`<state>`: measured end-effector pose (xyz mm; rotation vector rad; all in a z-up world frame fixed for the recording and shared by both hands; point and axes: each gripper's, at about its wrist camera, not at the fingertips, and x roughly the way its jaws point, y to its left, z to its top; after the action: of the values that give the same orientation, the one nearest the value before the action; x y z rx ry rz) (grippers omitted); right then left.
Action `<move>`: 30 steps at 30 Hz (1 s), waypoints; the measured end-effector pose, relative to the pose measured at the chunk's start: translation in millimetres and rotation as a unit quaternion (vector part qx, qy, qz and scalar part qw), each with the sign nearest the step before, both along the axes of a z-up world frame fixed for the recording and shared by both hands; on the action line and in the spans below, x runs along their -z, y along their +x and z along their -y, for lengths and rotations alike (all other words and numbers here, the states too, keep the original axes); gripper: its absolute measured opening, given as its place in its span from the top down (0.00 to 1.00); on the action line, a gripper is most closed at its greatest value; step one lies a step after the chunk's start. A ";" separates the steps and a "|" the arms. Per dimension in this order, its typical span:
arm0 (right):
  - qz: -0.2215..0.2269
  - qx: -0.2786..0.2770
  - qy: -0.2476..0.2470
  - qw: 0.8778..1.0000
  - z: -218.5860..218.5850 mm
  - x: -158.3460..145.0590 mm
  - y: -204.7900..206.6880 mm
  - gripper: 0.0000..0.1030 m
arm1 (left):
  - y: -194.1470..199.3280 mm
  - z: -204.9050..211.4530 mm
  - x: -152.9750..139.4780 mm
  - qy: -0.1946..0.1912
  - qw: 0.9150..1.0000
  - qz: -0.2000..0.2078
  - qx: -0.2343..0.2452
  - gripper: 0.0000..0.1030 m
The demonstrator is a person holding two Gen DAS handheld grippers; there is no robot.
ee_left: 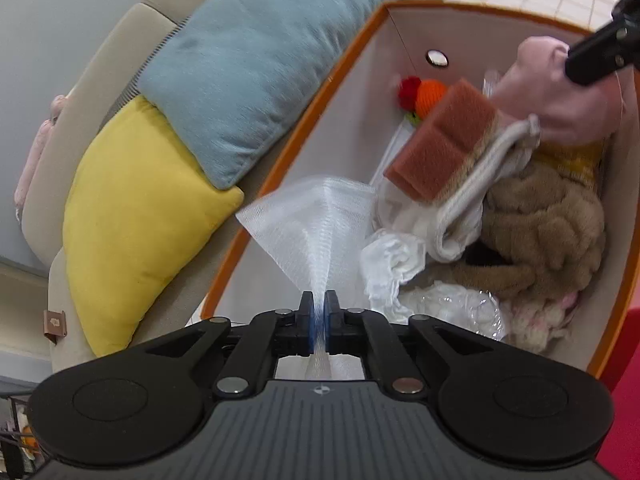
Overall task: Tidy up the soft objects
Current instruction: 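Lower pink cloth and plastic sheet into the orange box and open both tools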
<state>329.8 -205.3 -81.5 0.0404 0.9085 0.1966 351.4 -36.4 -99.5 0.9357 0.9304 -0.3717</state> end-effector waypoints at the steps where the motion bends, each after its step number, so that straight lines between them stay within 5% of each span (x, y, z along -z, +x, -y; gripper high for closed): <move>1: -0.003 -0.001 -0.002 1.000 -0.2 2.4 2.0 1.00 | 0.0 -0.1 1.1 0.000 1.000 -0.001 0.002 0.85; 3: -0.009 -0.004 -0.004 1.000 -0.6 5.2 3.5 1.00 | -2.9 -2.2 1.9 -0.009 1.000 -0.009 0.008 0.81; 7: -0.011 -0.006 -0.014 1.000 0.4 6.8 4.2 0.94 | -9.9 -7.7 -4.4 -0.018 1.000 0.007 0.017 0.46; 10: -0.006 -0.002 -0.005 1.000 5.5 2.0 1.1 0.90 | -19.7 -15.1 -20.7 -0.053 0.998 0.019 0.021 0.33; 13: 0.007 -0.001 -0.006 1.000 7.6 -7.0 -4.8 0.65 | -27.1 -24.2 -42.2 -0.102 0.995 0.020 0.012 0.26; 16: 0.019 -0.005 -0.010 1.000 7.6 -16.4 -11.1 0.63 | -31.8 -31.1 -61.3 -0.142 0.990 0.025 0.002 0.30; 20: 0.030 -0.009 -0.010 0.999 6.2 -25.1 -19.1 0.63 | -23.9 -35.1 -71.0 -0.150 0.988 0.031 -0.034 0.58; 26: 0.038 -0.020 -0.013 0.999 0.6 -28.0 -33.0 0.63 | 15.3 -37.0 -43.1 -0.168 0.981 -0.001 -0.098 0.76; 30: 0.037 -0.031 -0.019 0.999 -1.8 -26.0 -36.3 0.63 | 31.1 -32.6 -21.4 -0.178 0.975 -0.043 -0.124 0.79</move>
<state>293.4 -203.4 -55.5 -0.0298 0.8398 0.2361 382.5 -3.8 -78.1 0.4722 1.0062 -0.3530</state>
